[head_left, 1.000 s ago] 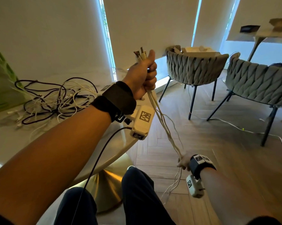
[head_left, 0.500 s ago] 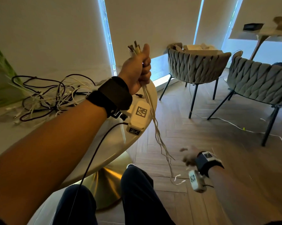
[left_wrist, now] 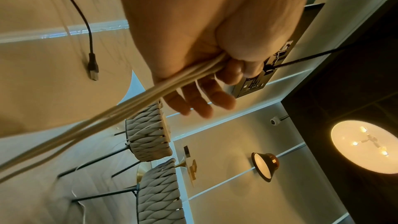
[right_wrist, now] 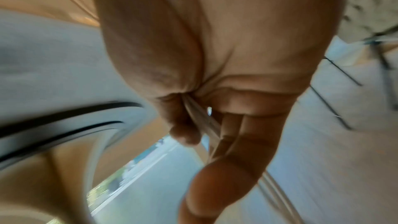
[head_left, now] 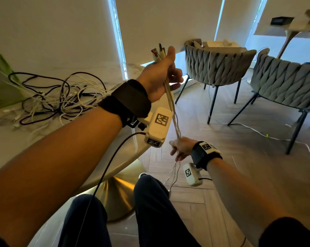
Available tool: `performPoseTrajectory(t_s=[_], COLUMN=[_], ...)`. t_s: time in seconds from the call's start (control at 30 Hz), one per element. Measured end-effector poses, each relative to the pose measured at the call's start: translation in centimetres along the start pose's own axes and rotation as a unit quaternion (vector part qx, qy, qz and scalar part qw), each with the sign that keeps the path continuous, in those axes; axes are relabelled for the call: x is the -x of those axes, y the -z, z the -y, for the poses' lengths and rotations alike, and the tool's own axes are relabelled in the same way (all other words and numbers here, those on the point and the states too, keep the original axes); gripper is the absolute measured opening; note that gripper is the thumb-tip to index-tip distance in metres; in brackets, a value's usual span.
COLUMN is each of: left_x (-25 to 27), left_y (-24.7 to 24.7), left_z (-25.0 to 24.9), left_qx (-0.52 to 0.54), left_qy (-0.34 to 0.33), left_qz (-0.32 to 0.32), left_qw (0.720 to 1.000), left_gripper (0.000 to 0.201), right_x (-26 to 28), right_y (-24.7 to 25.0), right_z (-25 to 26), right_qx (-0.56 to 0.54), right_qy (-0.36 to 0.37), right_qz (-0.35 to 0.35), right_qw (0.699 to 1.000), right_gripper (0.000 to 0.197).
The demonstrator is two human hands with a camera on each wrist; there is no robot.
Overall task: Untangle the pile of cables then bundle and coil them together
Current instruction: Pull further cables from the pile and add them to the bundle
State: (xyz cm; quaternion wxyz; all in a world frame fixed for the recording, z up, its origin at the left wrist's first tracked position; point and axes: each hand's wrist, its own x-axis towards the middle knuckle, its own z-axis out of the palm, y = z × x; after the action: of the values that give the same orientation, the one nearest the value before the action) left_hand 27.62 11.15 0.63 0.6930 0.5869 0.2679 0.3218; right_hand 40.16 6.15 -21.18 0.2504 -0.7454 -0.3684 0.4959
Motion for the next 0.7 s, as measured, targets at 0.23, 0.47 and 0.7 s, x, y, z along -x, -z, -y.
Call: performPoseTrajectory(t_s=[0.23,0.47,0.7], left_x=[1.2,0.5,0.8], left_y=[0.2,1.1,4.1], left_z=[0.9,0.6,0.9], left_qx=[-0.111,-0.039,-0.032], left_qy=[0.021,-0.014,0.004], left_qz=[0.094,0.022,-0.052], left_qw=[0.989,0.999,0.998], left_gripper=[0.043,0.034,0.013], right_x=[-2.8,-0.7,4.6], right_y=[3.0,4.2,3.8], right_z=[-4.1,-4.4,5.7], right_qx=[0.08,0.185,0.052], right_qy=[-0.009,-0.02,0.193], right_qz=[-0.314,-0.179,-0.21], right_qw=[0.946,0.966,0.957], right_gripper=[0.032,0.024,0.031])
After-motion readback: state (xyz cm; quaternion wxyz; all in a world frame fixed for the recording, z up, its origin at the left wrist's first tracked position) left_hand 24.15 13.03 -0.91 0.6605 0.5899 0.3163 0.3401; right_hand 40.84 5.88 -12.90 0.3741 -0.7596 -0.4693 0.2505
